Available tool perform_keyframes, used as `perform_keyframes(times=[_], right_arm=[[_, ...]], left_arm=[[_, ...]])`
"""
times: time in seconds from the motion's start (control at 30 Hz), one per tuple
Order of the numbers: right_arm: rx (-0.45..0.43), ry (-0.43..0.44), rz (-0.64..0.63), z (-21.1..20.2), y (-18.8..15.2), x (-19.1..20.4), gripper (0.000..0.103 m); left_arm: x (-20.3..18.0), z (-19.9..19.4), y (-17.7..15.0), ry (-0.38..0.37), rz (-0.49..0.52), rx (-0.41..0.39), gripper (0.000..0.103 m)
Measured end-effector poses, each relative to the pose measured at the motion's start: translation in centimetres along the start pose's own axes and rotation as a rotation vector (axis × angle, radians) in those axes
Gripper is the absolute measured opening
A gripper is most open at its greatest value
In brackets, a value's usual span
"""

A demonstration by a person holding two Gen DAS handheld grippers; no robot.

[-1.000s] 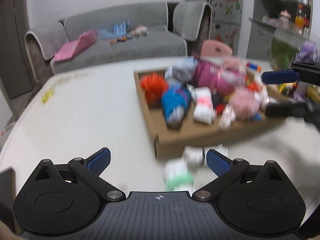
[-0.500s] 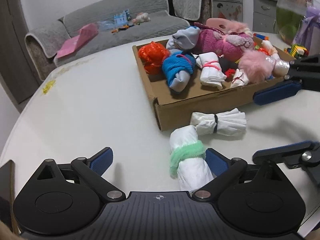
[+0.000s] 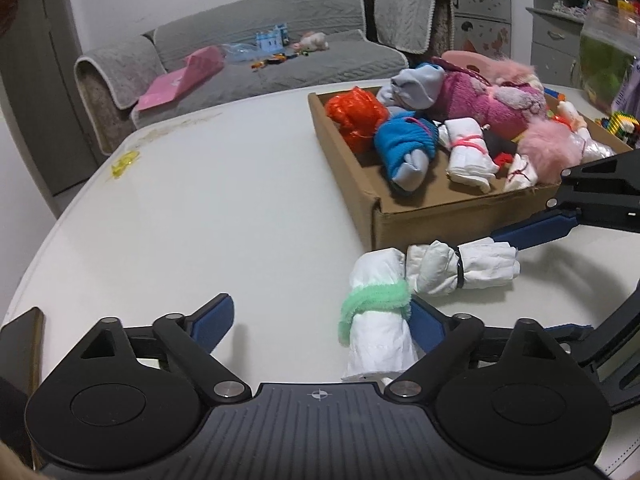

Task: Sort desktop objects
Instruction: 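Move both tools back toward the last two socks on the table, then grasp the green-banded white sock with the left tool while the right tool grasps the black-banded sock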

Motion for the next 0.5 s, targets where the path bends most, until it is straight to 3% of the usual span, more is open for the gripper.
perform_keyframes(times=[0.2, 0.3, 0.37, 0.5], right_arm=[[-0.002, 0.022, 0.016, 0.3, 0.1, 0.0, 0.061], [-0.011, 0.031, 0.007, 0.1, 0.3, 0.4, 0.056], [-0.008, 0.06, -0.002, 0.0, 0.4, 0.8, 0.036], [0.004, 0.099, -0.048, -0.5, 0.0, 2.3, 0.024]], left_arm=[[0.7, 0.0, 0.0, -0.015, -0.021, -0.006, 0.081], [0.9, -0.1, 0.1, -0.019, -0.027, -0.009, 0.067], [1.3, -0.2, 0.1, -0.01, -0.04, -0.01, 0.052], [2.6, -0.3, -0.4, -0.011, -0.074, -0.004, 0.042]])
Point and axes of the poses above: each gripper's, at about its wrist camera, not at the fingertips, and z roughly the way its jaws point, x to its left, y to its top, the point moved 8 cm from there along z, roughly the way its jaws point, and after that the axes turned 9 degrees about x, right-handed, at the moved point
